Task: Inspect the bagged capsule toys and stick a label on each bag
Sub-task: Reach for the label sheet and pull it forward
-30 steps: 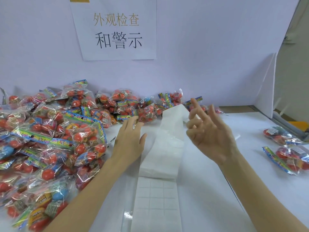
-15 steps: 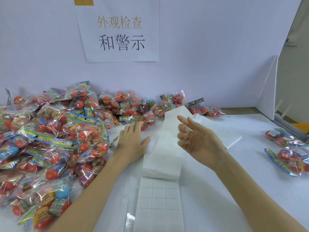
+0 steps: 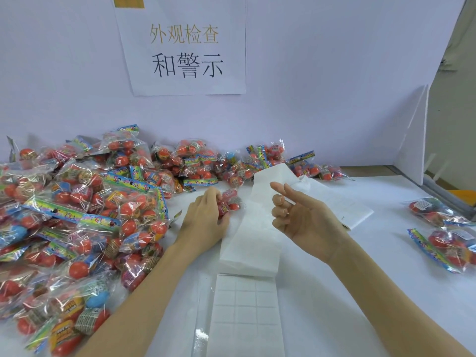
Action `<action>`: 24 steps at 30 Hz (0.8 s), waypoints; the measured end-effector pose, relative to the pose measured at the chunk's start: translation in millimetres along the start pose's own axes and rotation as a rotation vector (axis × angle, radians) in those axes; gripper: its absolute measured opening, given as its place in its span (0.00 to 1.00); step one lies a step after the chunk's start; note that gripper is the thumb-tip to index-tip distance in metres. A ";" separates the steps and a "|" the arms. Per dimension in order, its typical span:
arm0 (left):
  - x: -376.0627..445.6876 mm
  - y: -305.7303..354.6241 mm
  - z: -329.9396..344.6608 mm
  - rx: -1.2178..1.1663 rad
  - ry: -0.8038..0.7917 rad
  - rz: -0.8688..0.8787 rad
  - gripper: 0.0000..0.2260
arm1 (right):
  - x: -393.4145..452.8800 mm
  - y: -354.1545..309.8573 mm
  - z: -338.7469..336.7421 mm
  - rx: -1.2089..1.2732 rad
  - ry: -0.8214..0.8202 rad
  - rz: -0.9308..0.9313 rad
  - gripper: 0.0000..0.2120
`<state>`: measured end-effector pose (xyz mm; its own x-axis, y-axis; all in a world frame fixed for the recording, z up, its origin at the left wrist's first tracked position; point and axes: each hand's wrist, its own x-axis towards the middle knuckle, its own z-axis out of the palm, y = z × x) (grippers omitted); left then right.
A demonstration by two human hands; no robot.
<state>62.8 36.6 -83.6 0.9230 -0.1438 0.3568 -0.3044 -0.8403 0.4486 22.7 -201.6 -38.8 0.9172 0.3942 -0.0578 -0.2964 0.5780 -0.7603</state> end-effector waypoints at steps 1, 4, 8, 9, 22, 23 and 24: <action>-0.6 0.0 -0.2 -0.010 0.011 0.013 0.15 | 0.4 1.1 0.2 -0.008 0.016 -0.002 0.19; -1.7 3.7 -3.6 -0.076 0.153 0.127 0.22 | 2.4 4.0 -1.3 -0.114 0.130 -0.080 0.13; -5.5 20.3 -12.3 -0.105 0.341 0.414 0.23 | 3.9 8.0 -2.6 -0.356 0.236 -0.244 0.16; -6.4 26.0 -13.3 -0.104 0.348 0.504 0.23 | 3.7 8.8 -1.2 -0.388 0.202 -0.251 0.19; -26.5 65.8 -12.3 -0.655 0.134 0.295 0.23 | -0.1 9.4 6.1 -0.516 0.223 -0.328 0.13; -24.6 68.8 -13.4 -0.798 0.148 0.147 0.21 | -0.4 10.0 5.4 -0.526 0.213 -0.318 0.12; -22.6 71.1 -14.1 -0.910 0.139 0.011 0.17 | -0.7 11.0 5.5 -0.539 0.205 -0.306 0.10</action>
<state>17.0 -12.6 -48.2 0.9001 -0.0357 0.4342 -0.4356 -0.0960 0.8950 17.3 -191.6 -43.5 0.9869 0.0942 0.1308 0.1121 0.1821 -0.9769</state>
